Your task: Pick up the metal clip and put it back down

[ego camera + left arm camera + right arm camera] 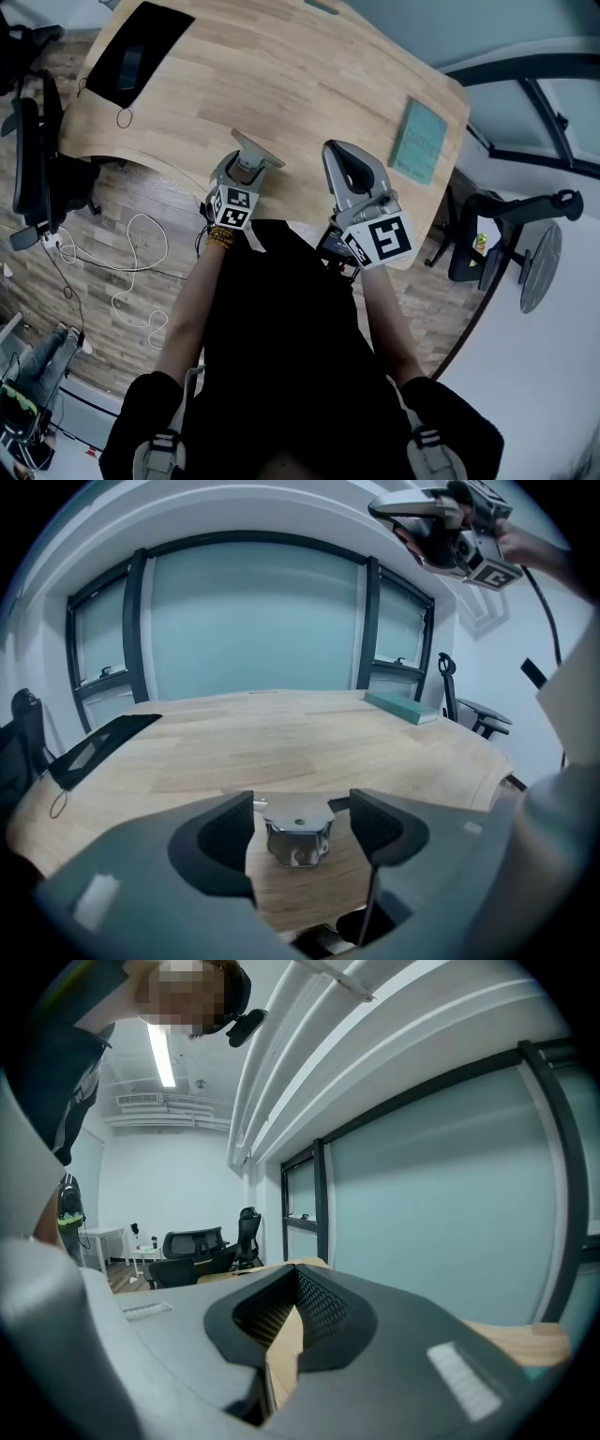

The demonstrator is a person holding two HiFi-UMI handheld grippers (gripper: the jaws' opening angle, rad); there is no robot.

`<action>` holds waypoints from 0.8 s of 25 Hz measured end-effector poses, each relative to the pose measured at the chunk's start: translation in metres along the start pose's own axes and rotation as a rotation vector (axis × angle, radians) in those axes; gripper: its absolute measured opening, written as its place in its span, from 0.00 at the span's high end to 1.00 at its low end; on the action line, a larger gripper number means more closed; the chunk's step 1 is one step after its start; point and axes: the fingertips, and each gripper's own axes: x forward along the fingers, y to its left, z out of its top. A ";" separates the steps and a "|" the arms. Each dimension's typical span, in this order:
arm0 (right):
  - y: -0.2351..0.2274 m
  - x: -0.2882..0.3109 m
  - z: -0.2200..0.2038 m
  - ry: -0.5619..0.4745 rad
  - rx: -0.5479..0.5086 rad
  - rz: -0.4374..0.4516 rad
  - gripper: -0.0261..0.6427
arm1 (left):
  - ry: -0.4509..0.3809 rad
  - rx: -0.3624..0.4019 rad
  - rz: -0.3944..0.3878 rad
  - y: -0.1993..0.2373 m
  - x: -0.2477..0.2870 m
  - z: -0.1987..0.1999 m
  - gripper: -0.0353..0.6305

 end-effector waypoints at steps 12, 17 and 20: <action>-0.017 0.000 0.034 -0.115 -0.016 -0.020 0.93 | -0.173 0.018 0.106 0.042 -0.072 0.097 0.47; -0.022 -0.004 0.042 -0.133 -0.025 -0.026 0.93 | -0.307 0.033 0.135 0.043 -0.102 0.173 0.47; -0.023 -0.006 0.046 -0.143 -0.033 -0.029 0.93 | -0.382 0.047 0.153 0.041 -0.122 0.214 0.47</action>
